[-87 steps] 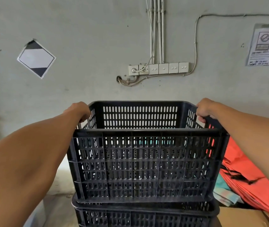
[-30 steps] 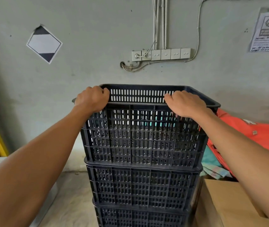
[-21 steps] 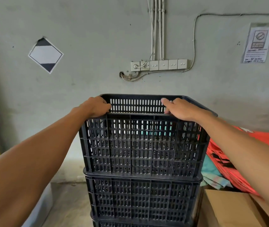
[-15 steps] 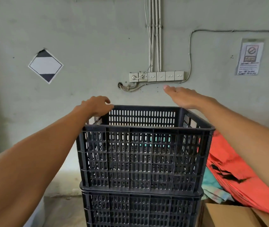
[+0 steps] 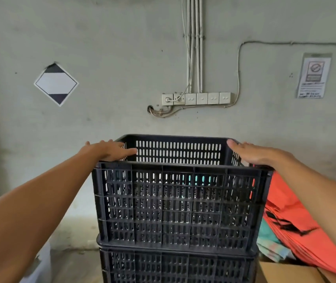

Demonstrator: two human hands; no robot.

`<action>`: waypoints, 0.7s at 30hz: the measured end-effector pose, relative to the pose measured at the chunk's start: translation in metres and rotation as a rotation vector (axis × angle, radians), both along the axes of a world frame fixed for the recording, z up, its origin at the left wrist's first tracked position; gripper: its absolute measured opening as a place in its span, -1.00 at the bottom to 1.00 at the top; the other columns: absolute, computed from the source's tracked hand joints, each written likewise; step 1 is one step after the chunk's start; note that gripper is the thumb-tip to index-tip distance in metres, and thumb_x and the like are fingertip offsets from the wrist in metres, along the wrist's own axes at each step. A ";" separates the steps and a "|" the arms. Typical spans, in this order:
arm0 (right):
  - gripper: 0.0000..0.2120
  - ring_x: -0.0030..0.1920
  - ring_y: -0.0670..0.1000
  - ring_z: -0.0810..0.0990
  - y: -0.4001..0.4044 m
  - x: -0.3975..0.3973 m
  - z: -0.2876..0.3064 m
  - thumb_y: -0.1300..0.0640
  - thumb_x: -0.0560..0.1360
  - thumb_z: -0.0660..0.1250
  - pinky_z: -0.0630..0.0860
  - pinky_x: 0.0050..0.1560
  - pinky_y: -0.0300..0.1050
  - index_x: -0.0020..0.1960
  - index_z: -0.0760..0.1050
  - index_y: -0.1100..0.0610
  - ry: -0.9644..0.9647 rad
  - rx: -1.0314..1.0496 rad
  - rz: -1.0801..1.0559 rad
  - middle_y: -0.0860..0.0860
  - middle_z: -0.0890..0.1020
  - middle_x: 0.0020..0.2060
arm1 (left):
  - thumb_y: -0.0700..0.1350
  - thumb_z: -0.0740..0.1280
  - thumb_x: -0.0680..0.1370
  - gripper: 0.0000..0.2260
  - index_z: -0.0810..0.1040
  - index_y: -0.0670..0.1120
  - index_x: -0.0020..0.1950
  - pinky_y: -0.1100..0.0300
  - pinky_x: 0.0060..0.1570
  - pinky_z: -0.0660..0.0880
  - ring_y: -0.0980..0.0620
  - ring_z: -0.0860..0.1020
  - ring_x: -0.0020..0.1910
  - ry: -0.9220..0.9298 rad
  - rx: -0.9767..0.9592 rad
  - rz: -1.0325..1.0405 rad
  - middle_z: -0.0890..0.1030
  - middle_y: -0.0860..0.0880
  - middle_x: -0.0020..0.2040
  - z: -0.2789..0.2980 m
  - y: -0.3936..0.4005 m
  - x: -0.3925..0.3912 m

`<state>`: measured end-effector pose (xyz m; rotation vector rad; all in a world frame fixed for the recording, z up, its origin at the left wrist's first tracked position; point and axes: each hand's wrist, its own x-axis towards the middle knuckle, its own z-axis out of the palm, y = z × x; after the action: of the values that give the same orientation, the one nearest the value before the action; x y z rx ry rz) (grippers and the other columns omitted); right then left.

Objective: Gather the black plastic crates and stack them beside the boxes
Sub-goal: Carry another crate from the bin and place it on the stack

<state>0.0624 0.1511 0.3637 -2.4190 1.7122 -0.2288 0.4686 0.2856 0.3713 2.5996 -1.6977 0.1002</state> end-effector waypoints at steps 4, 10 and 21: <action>0.12 0.60 0.00 -0.18 0.011 0.006 0.037 -0.59 0.23 -0.46 -0.34 0.44 0.34 0.62 -0.11 0.03 -0.093 -0.236 -0.040 -0.02 -0.12 0.61 | 0.63 -0.20 0.25 0.01 0.13 0.15 0.59 -0.43 0.41 -0.17 -0.19 0.06 0.58 0.009 -0.163 -0.032 0.08 -0.05 0.62 0.035 0.003 -0.011; 0.09 0.60 0.06 -0.17 0.010 0.000 -0.005 -0.59 0.28 -0.37 -0.29 0.49 0.33 0.62 -0.13 0.06 0.002 -0.074 -0.091 0.06 -0.08 0.62 | 0.66 -0.18 0.19 0.07 0.12 0.15 0.60 -0.33 0.45 -0.26 -0.15 -0.17 0.59 0.104 -0.065 -0.062 -0.09 -0.04 0.64 0.000 0.006 -0.001; -0.31 0.34 0.13 0.46 0.031 0.024 -0.001 -0.39 0.55 -0.15 0.02 0.46 0.28 0.06 0.57 0.06 -0.021 -0.124 -0.095 0.07 0.52 0.33 | 0.43 -0.02 0.51 -0.36 0.58 0.06 0.26 -0.15 0.34 0.33 -0.09 0.57 0.14 0.181 -0.396 -0.187 0.66 -0.06 0.17 -0.007 0.008 -0.028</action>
<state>0.0868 0.1822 0.3630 -2.4123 1.8587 -0.3823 0.4402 0.2938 0.3646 2.0933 -1.6495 0.1698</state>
